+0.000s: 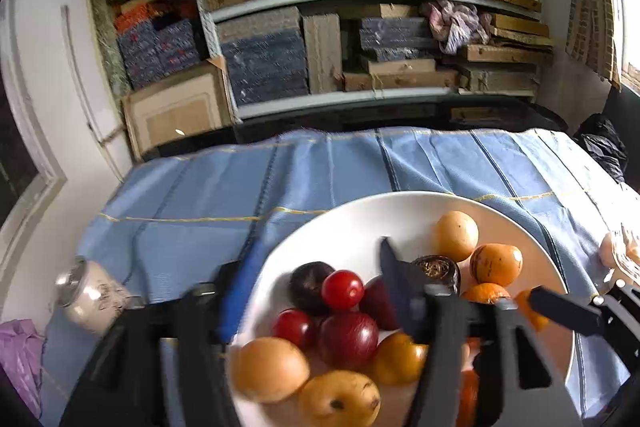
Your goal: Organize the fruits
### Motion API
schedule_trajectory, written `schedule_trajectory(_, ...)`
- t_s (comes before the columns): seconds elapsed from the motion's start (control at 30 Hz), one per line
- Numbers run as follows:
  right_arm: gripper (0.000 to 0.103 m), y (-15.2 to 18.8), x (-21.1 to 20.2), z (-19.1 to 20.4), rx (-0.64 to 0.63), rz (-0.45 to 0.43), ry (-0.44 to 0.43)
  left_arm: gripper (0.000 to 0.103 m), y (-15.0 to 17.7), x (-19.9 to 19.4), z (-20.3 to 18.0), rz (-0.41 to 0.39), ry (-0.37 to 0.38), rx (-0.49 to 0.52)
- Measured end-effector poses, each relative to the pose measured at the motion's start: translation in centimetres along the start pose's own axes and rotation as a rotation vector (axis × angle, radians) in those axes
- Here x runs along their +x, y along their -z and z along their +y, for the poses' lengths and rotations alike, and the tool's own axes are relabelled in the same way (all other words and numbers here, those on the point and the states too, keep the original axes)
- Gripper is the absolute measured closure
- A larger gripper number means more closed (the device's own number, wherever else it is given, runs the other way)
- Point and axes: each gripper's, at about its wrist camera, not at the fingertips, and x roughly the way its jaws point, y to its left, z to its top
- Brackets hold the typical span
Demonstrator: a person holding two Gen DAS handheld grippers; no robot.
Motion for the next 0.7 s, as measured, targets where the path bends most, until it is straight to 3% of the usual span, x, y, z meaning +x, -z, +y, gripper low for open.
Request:
schedule_trajectory(0.13, 0.035, 0.9, -2.2, 0.2, 0.005, -0.026, 0.006, 0.026, 0.5, -2.3, -0.1, -0.028, -0.017, 0.007)
schedule_trajectory(0.17, 0.033, 1.2, -2.9, 0.3, 0.004, -0.034, 0.005, 0.019, 0.8, -3.1, 0.0, -0.029, -0.007, -0.002)
schedule_trajectory(0.3, 0.011, 3.0, -5.5, 0.7, -0.003, -0.069, 0.007, 0.007, 1.9, -5.6, 0.1, -0.054, -0.002, -0.029)
schedule_trajectory(0.43, 0.008, 4.3, -7.2, 1.0, -0.025, -0.091, 0.013, 0.004, 2.7, -7.3, -0.1, -0.061, 0.016, -0.028)
schedule_trajectory(0.53, 0.007, 4.7, -7.6, 0.8, -0.017, -0.090, 0.007, 0.004, 3.2, -8.1, -0.5, -0.067, -0.027, -0.015)
schedule_trajectory(0.63, 0.007, 4.9, -7.6, 0.8, -0.013, -0.086, 0.005, 0.004, 3.5, -8.4, -0.6, -0.049, 0.042, -0.024)
schedule_trajectory(0.7, 0.007, 5.0, -7.8, 0.7, -0.014, -0.089, 0.005, 0.004, 3.7, -8.7, -0.7, -0.051, 0.049, -0.032)
